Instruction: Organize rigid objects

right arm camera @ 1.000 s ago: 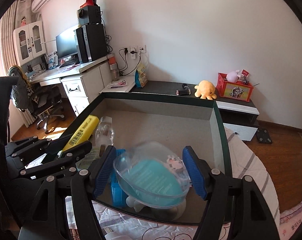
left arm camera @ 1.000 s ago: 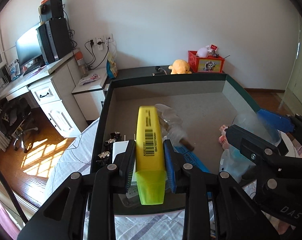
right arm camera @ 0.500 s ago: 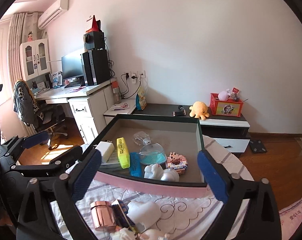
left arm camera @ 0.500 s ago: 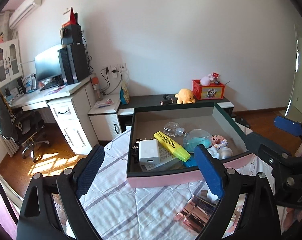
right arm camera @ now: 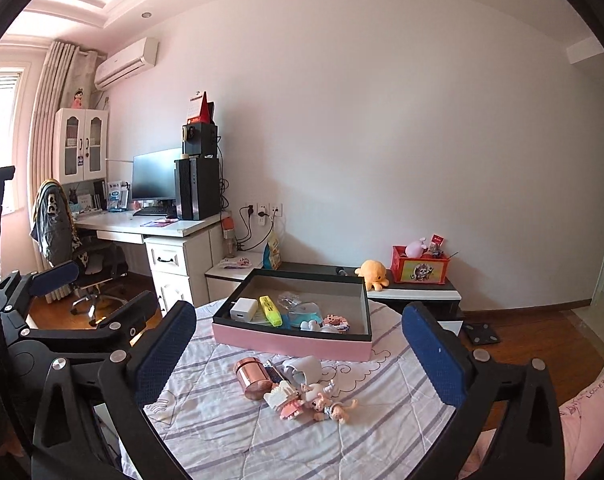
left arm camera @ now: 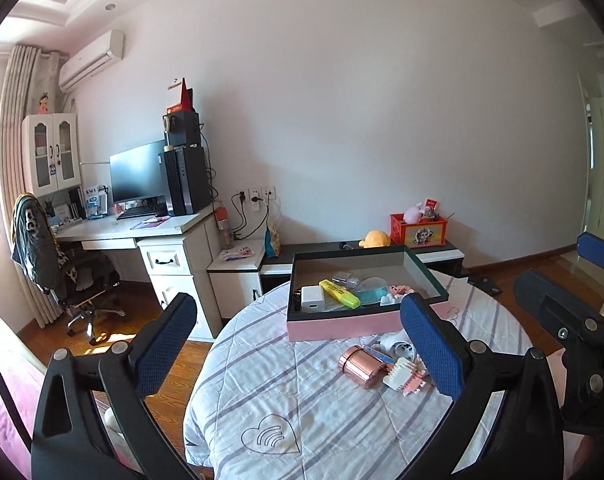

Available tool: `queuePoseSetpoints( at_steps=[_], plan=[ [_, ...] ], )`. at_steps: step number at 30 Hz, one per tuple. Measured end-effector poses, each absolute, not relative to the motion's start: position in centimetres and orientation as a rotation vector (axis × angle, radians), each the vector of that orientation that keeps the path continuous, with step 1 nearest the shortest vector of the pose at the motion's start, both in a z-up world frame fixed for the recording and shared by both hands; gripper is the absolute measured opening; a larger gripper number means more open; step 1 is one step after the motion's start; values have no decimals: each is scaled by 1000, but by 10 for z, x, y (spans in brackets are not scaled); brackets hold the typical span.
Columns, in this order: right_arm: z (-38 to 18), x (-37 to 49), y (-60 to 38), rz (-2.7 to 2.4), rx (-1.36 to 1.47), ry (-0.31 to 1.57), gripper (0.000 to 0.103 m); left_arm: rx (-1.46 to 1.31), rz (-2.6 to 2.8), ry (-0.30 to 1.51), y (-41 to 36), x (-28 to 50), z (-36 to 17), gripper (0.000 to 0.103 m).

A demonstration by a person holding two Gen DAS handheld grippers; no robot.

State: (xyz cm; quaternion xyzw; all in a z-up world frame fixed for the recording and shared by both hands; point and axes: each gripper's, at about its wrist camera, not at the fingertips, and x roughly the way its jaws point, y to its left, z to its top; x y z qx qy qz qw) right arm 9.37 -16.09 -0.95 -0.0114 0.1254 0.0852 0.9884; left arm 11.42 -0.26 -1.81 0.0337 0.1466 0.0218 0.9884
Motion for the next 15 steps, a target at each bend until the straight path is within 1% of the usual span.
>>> queuePoseSetpoints(
  at_steps=[6,15],
  plan=[
    [3,50,-161,177,-6,215,103,47,42,247,1,65,-4,103],
    [18,11,-158,161,-19,160,103,3,43,205,5,25,8,103]
  ],
)
